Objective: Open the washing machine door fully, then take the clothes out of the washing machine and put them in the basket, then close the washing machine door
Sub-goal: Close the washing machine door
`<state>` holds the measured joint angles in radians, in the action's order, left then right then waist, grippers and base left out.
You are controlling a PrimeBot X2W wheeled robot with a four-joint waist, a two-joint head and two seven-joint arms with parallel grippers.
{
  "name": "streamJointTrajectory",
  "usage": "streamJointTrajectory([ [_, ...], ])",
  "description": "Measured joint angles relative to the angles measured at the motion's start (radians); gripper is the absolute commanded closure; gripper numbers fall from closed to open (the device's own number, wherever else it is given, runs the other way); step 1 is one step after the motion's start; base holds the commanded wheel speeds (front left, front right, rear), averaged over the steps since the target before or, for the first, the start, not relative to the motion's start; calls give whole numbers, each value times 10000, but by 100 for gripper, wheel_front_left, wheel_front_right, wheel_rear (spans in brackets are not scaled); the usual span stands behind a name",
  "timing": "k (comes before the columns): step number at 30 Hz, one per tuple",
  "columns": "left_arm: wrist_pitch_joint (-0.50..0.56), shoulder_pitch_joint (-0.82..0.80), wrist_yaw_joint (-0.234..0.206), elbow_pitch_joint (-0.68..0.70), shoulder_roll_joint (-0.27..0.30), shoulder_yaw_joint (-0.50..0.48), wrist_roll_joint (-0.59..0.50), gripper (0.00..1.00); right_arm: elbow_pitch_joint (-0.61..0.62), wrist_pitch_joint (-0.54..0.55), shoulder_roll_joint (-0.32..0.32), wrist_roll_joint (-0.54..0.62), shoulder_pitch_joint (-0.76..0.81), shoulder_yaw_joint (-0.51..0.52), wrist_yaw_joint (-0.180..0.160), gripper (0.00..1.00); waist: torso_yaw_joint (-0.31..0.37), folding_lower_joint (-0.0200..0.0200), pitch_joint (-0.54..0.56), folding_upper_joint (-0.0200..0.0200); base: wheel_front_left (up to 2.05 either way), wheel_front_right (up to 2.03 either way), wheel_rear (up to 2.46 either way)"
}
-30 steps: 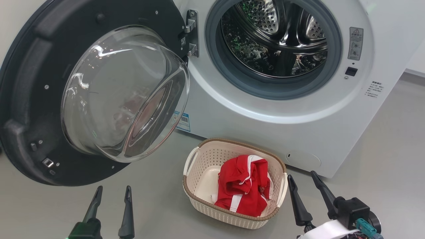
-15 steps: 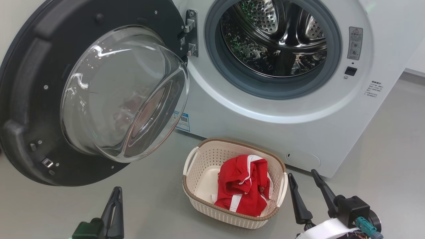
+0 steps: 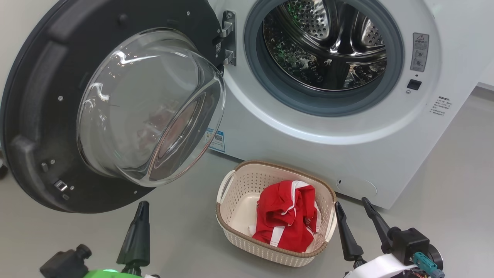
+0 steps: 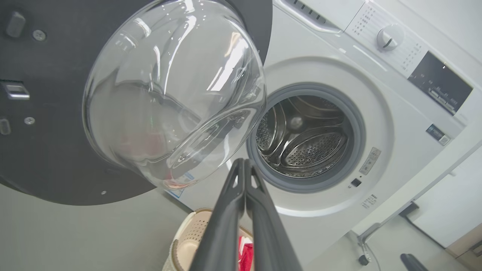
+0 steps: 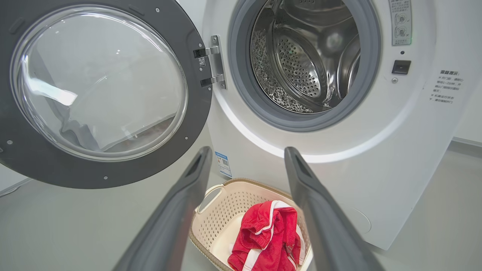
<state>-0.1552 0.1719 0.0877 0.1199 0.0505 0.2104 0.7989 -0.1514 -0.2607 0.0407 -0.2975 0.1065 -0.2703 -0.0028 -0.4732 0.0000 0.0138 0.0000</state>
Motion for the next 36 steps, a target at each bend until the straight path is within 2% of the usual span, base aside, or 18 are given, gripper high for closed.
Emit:
streamJointTrajectory([
  [2, -111, 30, 107, 508, 6, 230, 1425, 100, -4, 0, 0, 0, 0, 0, 0, 0, -26, 0, 1, 0, 0, 0, 0],
  [7, -662, 281, 146, 1806, 0, 614, 3848, 100, -12, 0, 0, 2, -2, -2, 0, 0, -84, 0, 11, 0, 0, 0, 0],
  [11, -704, 212, 157, 2263, 6, -186, 5779, 100, -17, 0, -2, 6, -6, -12, 2, 0, -113, 0, 25, 0, 0, 0, 0],
  [14, -706, -13, 209, 2539, 0, -798, 6725, 100, -17, 0, 0, 6, -8, -10, 2, 0, -128, 0, 31, 0, 0, 0, 0],
  [22, -706, -555, 230, 2796, 23, -2278, 6867, 100, -2, 0, 4, 6, -7, 27, -2, 0, -195, 0, -10, 0, 0, 0, 0],
  [27, -704, -912, 226, 2568, 757, -3392, 6953, 100, -4, 0, 0, 6, -8, 25, -2, 0, -239, 0, -51, 0, 0, 0, 0],
  [29, -610, -1059, 205, 2359, 999, -3739, 7329, 100, 4, 0, 0, 10, -8, 40, -4, 0, -252, 0, -77, 0, 0, 0, 0],
  [36, 77, -1897, -157, 1112, 1900, -4464, 8264, 100, 27, 0, 2, 180, -90, 92, 0, 0, -307, 0, -289, 0, 0, 0, 0],
])
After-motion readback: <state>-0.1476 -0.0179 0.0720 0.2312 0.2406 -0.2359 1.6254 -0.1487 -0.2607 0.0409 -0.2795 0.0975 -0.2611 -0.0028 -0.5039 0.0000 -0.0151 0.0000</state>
